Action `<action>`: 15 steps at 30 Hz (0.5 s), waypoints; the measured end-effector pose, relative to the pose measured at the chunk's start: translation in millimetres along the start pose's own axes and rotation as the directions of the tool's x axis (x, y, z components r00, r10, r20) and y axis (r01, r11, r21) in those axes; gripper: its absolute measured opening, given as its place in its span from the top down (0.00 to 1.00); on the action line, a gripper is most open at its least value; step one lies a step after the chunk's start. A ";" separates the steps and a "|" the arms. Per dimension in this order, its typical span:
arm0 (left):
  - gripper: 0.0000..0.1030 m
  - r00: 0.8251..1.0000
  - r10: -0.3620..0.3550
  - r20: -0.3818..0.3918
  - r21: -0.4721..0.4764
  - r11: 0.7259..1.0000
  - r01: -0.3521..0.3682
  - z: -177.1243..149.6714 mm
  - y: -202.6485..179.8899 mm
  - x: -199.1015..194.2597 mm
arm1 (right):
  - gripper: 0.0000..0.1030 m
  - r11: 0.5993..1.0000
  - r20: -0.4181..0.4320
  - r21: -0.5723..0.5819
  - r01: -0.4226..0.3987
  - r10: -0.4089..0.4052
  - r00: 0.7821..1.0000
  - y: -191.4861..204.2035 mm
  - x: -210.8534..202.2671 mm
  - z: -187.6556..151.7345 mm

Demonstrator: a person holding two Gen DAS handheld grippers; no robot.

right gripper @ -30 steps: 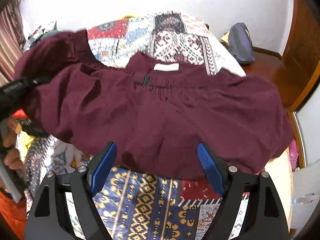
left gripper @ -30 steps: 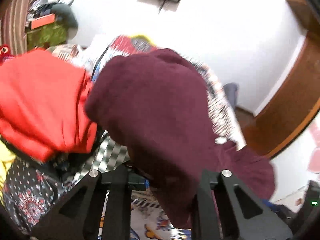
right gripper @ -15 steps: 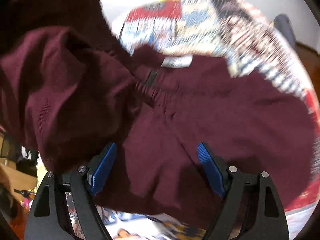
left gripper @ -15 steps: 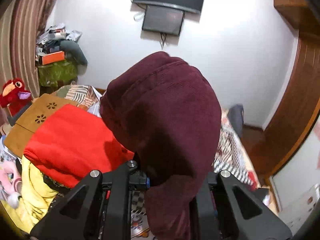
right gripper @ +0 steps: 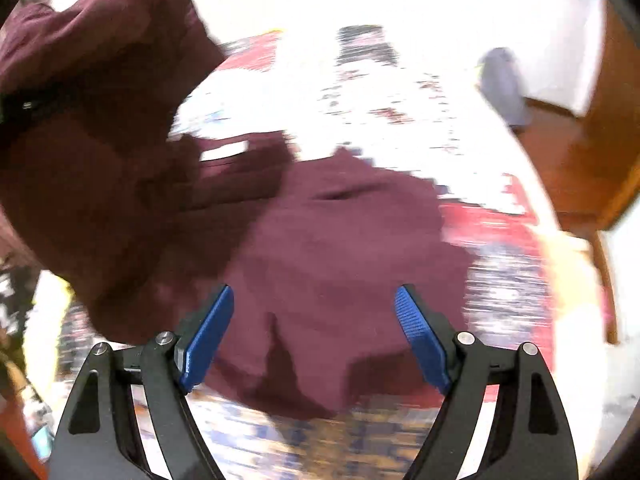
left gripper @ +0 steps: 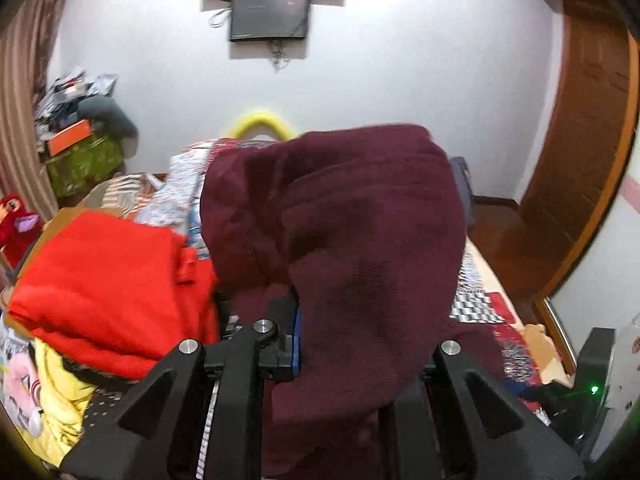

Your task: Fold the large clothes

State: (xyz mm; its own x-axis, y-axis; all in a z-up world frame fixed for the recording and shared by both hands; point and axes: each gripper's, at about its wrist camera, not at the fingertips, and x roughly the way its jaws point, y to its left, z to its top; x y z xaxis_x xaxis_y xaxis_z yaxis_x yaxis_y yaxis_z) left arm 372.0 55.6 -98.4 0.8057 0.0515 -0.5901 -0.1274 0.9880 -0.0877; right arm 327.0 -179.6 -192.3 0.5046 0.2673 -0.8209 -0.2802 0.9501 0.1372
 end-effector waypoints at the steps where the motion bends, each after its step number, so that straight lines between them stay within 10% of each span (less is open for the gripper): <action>1: 0.88 1.000 -0.015 -0.006 0.012 1.000 0.015 1.6 -14.4 3.1 | 0.22 1.000 -0.003 0.021 0.021 -0.021 1.000 -15.1 -1.9 -1.3; 6: 0.88 0.996 -0.079 -0.041 0.108 0.991 0.083 -0.1 -87.0 23.2 | 0.22 0.986 -0.176 0.160 0.042 -0.014 0.984 -68.7 43.0 -28.6; 15: 0.86 0.946 -0.153 -0.286 0.264 0.936 0.231 -65.2 -150.7 64.4 | 0.22 0.974 -0.132 0.224 -0.041 0.072 0.989 -82.2 25.6 -50.8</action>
State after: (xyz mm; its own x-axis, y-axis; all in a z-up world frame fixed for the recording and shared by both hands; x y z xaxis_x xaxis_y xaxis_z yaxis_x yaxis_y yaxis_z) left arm 405.4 -99.5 -175.5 0.6166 -0.1442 -0.7740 0.2199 0.9755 -0.0066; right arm 321.5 -259.0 -252.8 0.3706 0.3114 -0.8751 -0.1104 0.9502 0.2914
